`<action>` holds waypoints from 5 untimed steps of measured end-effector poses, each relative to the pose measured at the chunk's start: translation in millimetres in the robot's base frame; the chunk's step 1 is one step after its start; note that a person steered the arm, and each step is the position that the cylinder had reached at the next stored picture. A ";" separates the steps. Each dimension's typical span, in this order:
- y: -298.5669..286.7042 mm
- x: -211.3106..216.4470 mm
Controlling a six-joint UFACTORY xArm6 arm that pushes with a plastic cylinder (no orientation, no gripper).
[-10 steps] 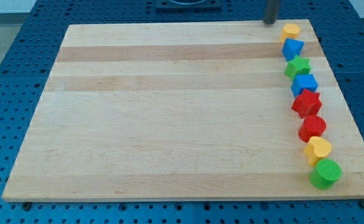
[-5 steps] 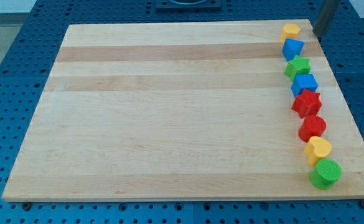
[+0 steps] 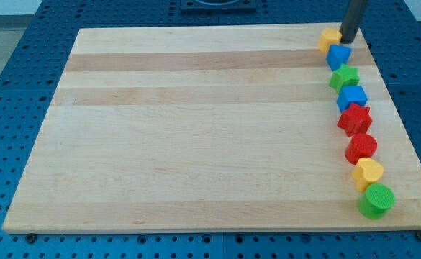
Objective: Move yellow hexagon towards the top left of the board
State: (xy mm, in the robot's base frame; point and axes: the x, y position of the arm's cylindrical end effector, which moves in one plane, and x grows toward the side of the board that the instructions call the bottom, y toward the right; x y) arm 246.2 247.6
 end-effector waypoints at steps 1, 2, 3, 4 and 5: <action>-2.5 0.9; -19.7 0.9; -41.7 2.0; -48.9 2.0; -75.1 2.0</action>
State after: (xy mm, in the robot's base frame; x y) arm 248.2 172.4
